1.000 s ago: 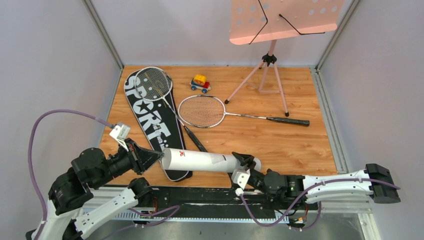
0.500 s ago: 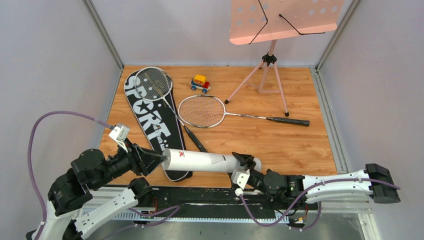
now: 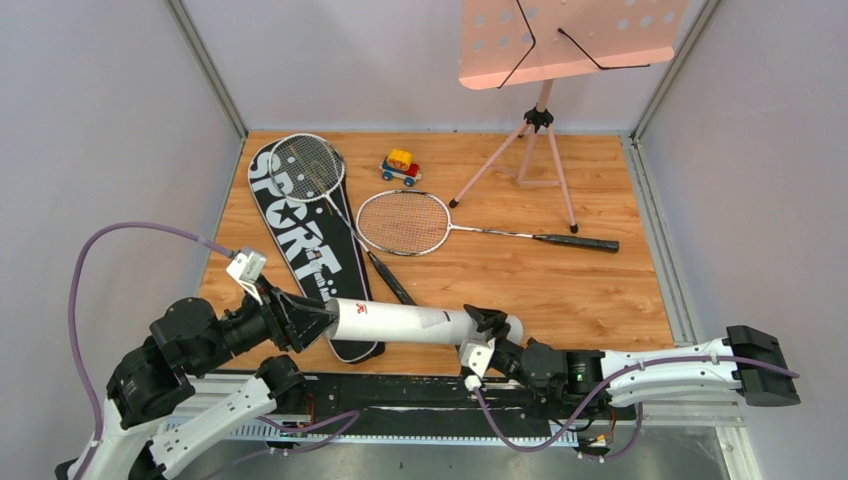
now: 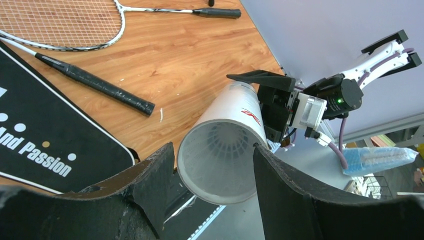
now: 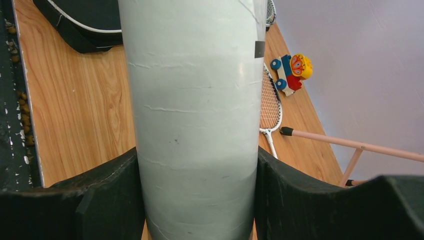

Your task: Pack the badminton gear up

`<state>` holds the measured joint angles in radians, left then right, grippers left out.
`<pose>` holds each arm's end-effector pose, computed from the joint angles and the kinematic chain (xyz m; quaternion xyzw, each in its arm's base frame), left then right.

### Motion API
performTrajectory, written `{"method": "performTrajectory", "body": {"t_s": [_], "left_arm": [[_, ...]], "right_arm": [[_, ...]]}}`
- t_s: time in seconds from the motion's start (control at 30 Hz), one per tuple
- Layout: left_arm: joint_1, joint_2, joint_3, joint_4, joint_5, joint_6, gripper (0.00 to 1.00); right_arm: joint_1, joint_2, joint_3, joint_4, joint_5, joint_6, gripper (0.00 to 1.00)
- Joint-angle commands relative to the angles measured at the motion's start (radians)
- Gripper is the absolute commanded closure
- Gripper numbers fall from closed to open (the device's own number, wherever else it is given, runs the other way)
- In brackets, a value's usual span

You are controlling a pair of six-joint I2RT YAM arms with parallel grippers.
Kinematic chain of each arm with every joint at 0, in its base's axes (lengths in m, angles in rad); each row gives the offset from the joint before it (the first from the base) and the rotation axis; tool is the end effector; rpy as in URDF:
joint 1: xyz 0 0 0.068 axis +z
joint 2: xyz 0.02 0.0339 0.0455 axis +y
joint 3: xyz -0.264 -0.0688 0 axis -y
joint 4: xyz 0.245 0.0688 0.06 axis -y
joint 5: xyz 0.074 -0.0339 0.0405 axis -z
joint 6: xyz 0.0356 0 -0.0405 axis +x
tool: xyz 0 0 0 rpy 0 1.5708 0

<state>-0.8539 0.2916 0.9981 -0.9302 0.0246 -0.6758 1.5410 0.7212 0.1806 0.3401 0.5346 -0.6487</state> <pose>0.0134 -0.0167 0.3698 0.0771 0.7778 -0.4388 0.4433 0.0231 0.1646 0.1923 -0.5872 0.4907 0.0788 0.6388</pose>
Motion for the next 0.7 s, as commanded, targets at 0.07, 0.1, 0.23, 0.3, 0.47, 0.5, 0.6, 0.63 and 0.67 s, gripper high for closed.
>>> {"method": "performTrajectory", "body": {"t_s": [0.07, 0.1, 0.23, 0.3, 0.47, 0.5, 0.6, 0.63, 0.67], "left_arm": [[0.003, 0.010, -0.043, 0.033, 0.059, -0.012, 0.32], [0.003, 0.011, -0.042, 0.029, 0.057, -0.013, 0.31], [0.003, 0.006, 0.009, -0.003, 0.006, -0.005, 0.29], [0.003, -0.006, 0.030, -0.016, -0.018, -0.004, 0.30], [0.003, -0.055, 0.028, -0.028, -0.096, -0.030, 0.32], [0.003, -0.061, 0.023, -0.028, -0.098, -0.034, 0.32], [0.003, -0.077, 0.013, -0.032, -0.100, -0.039, 0.30], [0.003, -0.079, 0.006, -0.030, -0.099, -0.042, 0.30], [0.003, -0.084, 0.001, -0.024, -0.096, -0.044, 0.30]], "right_arm": [[-0.001, -0.001, 0.092, 0.194, -0.042, 0.009, 0.85], [-0.001, 0.003, 0.094, 0.191, -0.044, 0.010, 0.85], [-0.001, 0.030, 0.098, 0.159, -0.033, 0.031, 0.85], [-0.001, 0.033, 0.094, 0.177, -0.027, 0.041, 0.85], [-0.014, 0.012, 0.089, 0.214, -0.048, 0.081, 0.84], [-0.015, 0.011, 0.091, 0.215, -0.048, 0.088, 0.84], [-0.017, 0.014, 0.098, 0.218, -0.053, 0.097, 0.84], [-0.016, 0.019, 0.100, 0.218, -0.061, 0.105, 0.84], [-0.016, 0.026, 0.104, 0.219, -0.066, 0.109, 0.84]]}}
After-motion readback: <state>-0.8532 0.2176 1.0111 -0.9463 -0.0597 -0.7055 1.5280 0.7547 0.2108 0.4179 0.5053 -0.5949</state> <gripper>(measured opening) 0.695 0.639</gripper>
